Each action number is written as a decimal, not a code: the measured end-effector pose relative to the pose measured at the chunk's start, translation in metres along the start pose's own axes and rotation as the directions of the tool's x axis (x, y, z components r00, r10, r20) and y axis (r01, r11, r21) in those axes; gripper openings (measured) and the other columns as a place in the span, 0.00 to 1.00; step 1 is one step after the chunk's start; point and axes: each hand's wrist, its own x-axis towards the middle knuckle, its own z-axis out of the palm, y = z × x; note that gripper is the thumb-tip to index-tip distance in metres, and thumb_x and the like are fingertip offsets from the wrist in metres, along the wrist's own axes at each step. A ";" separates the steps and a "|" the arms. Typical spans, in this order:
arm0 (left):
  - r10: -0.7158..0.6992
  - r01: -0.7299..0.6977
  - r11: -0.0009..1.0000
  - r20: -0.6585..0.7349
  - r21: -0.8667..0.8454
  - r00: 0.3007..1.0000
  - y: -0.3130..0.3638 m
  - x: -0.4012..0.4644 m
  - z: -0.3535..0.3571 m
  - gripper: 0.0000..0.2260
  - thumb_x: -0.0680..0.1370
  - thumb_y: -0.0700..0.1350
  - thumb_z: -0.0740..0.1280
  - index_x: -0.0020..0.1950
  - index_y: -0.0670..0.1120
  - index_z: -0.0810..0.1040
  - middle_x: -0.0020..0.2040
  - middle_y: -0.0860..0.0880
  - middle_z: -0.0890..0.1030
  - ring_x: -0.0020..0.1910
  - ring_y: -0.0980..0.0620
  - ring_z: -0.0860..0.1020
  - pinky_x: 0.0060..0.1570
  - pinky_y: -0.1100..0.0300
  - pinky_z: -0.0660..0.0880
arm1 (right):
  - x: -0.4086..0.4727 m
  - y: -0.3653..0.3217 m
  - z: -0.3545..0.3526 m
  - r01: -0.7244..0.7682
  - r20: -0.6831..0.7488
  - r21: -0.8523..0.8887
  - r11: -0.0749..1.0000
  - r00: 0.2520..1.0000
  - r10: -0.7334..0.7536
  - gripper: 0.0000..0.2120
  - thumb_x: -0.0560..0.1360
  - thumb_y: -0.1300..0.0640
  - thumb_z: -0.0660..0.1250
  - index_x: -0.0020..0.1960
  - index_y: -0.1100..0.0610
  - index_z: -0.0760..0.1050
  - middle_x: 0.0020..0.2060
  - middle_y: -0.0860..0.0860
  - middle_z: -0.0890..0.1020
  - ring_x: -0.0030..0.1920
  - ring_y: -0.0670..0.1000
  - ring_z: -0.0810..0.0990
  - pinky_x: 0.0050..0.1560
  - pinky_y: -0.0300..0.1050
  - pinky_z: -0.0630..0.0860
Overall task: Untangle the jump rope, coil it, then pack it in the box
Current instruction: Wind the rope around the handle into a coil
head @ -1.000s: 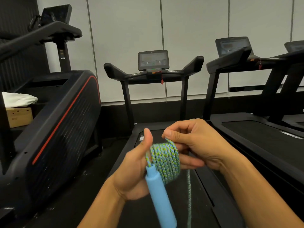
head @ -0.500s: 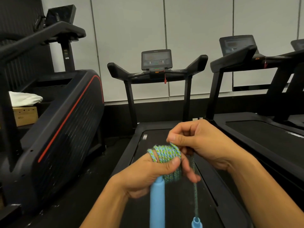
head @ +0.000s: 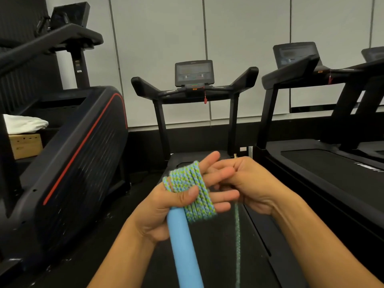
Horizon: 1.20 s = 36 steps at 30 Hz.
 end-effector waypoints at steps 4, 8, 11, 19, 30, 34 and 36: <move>0.095 -0.094 0.995 -0.062 0.019 0.994 0.002 -0.002 -0.003 0.32 0.79 0.34 0.67 0.81 0.47 0.59 0.80 0.40 0.63 0.74 0.30 0.66 0.72 0.43 0.68 | 0.000 -0.005 0.000 -0.059 0.011 0.074 0.996 0.998 0.058 0.13 0.79 0.61 0.65 0.39 0.56 0.83 0.26 0.54 0.74 0.23 0.47 0.70 0.23 0.38 0.67; 0.193 -0.191 0.981 -0.096 0.030 0.977 0.003 -0.001 0.002 0.38 0.74 0.34 0.72 0.81 0.47 0.59 0.80 0.43 0.64 0.75 0.33 0.66 0.74 0.42 0.63 | -0.002 -0.008 -0.011 -0.106 0.034 0.111 0.988 0.994 0.102 0.12 0.81 0.62 0.61 0.47 0.63 0.82 0.31 0.56 0.79 0.26 0.49 0.75 0.25 0.40 0.74; 0.269 -0.261 0.963 -0.203 0.067 0.941 0.007 -0.001 0.002 0.42 0.69 0.37 0.77 0.80 0.49 0.62 0.78 0.44 0.68 0.74 0.35 0.69 0.73 0.42 0.65 | -0.004 -0.008 -0.011 -0.143 0.122 0.109 0.984 0.984 0.129 0.09 0.80 0.63 0.62 0.50 0.62 0.81 0.34 0.57 0.80 0.27 0.49 0.75 0.26 0.41 0.74; 0.304 -0.246 0.949 -0.369 0.197 0.879 0.016 -0.003 0.006 0.46 0.61 0.43 0.82 0.77 0.47 0.67 0.74 0.46 0.74 0.72 0.42 0.73 0.70 0.46 0.70 | -0.012 -0.018 -0.002 -0.021 0.104 -0.317 0.948 0.993 0.057 0.08 0.79 0.61 0.66 0.50 0.61 0.84 0.29 0.52 0.79 0.25 0.46 0.70 0.25 0.39 0.69; 0.221 0.009 0.869 -0.404 0.494 0.887 0.007 0.000 0.011 0.37 0.72 0.33 0.70 0.78 0.50 0.62 0.63 0.53 0.83 0.61 0.53 0.82 0.56 0.63 0.79 | -0.013 -0.027 0.002 0.002 0.014 -0.348 0.938 1.000 0.003 0.07 0.75 0.62 0.70 0.42 0.66 0.80 0.27 0.50 0.80 0.26 0.46 0.72 0.28 0.39 0.72; 0.263 0.015 0.842 -0.435 0.539 0.861 0.004 0.002 0.006 0.34 0.73 0.33 0.72 0.76 0.47 0.67 0.55 0.47 0.87 0.50 0.49 0.86 0.46 0.61 0.82 | -0.012 -0.027 0.003 0.090 -0.007 -0.364 0.927 0.995 -0.100 0.09 0.77 0.56 0.70 0.43 0.62 0.81 0.29 0.56 0.79 0.27 0.46 0.71 0.27 0.38 0.70; 0.254 0.023 0.848 -0.445 0.530 0.859 0.005 0.001 0.004 0.33 0.72 0.36 0.72 0.76 0.47 0.68 0.52 0.43 0.87 0.47 0.44 0.86 0.45 0.57 0.82 | -0.011 -0.026 0.004 0.134 -0.021 -0.372 0.919 0.988 -0.153 0.08 0.76 0.55 0.71 0.43 0.61 0.82 0.28 0.52 0.78 0.27 0.45 0.72 0.29 0.37 0.70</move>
